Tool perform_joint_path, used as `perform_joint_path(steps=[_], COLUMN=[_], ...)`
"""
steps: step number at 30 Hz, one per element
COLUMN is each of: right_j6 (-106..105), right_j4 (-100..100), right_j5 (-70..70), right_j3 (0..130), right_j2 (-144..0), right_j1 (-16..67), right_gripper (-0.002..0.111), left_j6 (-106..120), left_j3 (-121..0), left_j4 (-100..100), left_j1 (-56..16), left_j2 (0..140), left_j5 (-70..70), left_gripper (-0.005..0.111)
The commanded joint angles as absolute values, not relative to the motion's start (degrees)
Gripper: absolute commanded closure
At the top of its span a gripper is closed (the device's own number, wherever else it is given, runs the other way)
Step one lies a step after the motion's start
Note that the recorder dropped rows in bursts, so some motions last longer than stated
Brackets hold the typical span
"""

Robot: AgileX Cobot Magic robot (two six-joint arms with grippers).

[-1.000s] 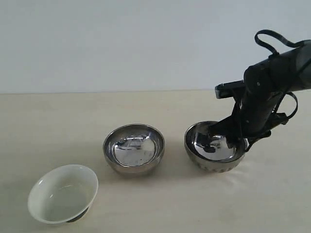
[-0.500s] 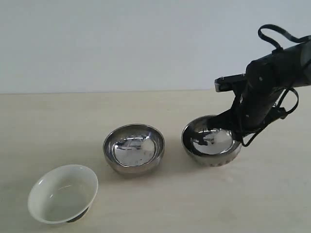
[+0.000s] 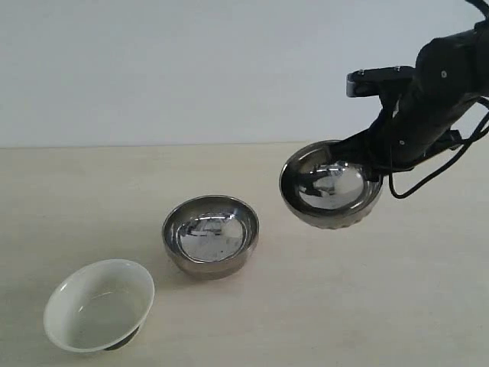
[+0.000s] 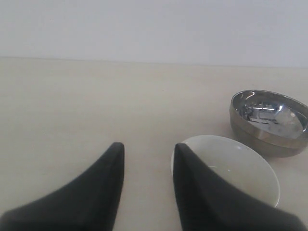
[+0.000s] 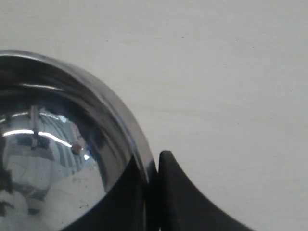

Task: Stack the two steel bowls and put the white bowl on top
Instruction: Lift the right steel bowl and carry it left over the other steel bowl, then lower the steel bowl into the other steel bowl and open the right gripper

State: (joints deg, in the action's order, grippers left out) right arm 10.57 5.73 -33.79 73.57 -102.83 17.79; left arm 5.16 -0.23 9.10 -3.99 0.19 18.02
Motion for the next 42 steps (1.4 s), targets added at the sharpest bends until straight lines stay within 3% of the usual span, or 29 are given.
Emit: perform_joint_path(steps=[1,6,23,42], right_j6=[0.00,-10.89,-11.02,-9.27], right_j4=[-8.42,-21.94,-22.34,-22.88], right_j5=[-31.26,-31.80,-27.22,-24.24], right_j3=[73.45,74.59,78.84,81.26], right_j2=[-100.66,-99.92,-109.25,-116.45], right_j1=[17.67,18.52,30.25,30.36], right_gripper=[0.108,0.108,0.108,0.108], left_j6=[5.42,5.42,5.42,5.42], left_j3=[0.00,0.00,0.00,0.00], left_j4=[9.17,9.17,9.17,9.17], left_j1=[-3.83,-3.83,-3.83,-3.83], left_j2=[0.00,0.00,0.00,0.00], left_j5=[18.07,18.07,18.07,18.07], left_gripper=[0.074,0.074,0.074,0.074])
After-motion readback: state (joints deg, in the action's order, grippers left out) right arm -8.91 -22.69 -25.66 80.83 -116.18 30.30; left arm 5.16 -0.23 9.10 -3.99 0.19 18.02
